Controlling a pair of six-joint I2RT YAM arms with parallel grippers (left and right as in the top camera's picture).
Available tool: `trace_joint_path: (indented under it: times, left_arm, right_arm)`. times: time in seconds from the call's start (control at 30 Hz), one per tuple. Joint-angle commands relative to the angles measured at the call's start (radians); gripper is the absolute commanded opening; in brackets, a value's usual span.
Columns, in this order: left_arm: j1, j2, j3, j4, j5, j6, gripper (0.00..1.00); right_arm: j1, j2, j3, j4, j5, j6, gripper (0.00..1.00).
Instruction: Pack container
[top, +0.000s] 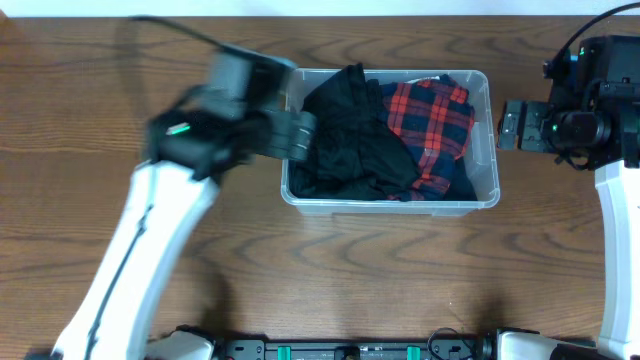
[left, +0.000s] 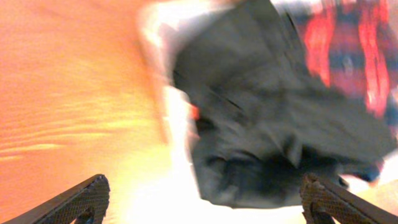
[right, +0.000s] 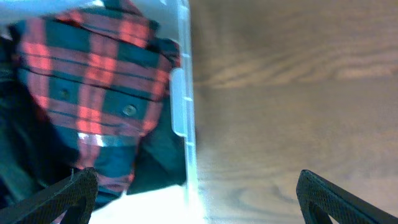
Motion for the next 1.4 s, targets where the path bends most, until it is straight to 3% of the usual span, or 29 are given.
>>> trace_joint_path:
  times: [0.0, 0.17, 0.4, 0.57, 0.73, 0.97, 1.13, 1.37]
  left_arm:
    - [0.155, -0.029, -0.002, -0.015, -0.064, -0.046, 0.98]
    - [0.346, 0.008, -0.02, -0.029, -0.063, -0.062, 0.98]
    - [0.478, 0.071, -0.023, -0.097, -0.063, -0.054, 0.98]
    - [0.509, 0.007, -0.027, -0.112, 0.016, 0.082, 0.98]
    - [0.509, -0.193, -0.123, -0.062, 0.016, 0.126, 0.98]
    - [0.509, -0.599, -0.486, 0.112, 0.014, 0.122, 0.98]
    - [0.508, -0.784, -0.649, 0.149, 0.018, 0.122, 0.98]
    - [0.508, -0.834, -0.673, -0.049, 0.018, 0.122, 0.98]
  right_arm:
    - [0.023, 0.026, -0.003, 0.038, -0.095, -0.069, 0.99]
    - [0.067, 0.129, -0.003, 0.109, -0.097, -0.075, 0.99]
    - [0.058, 0.235, -0.003, 0.189, -0.047, -0.066, 0.99]
    - [0.027, 0.178, -0.011, 0.16, -0.021, -0.009, 0.99]
    - [0.021, -0.034, -0.208, 0.269, -0.018, -0.004, 0.99]
    - [0.028, -0.491, -0.647, 0.484, -0.017, -0.006, 0.99]
    - [0.028, -0.734, -0.774, 0.472, -0.025, -0.008, 0.99]
    - [0.028, -0.885, -0.799, 0.29, -0.026, -0.002, 0.99]
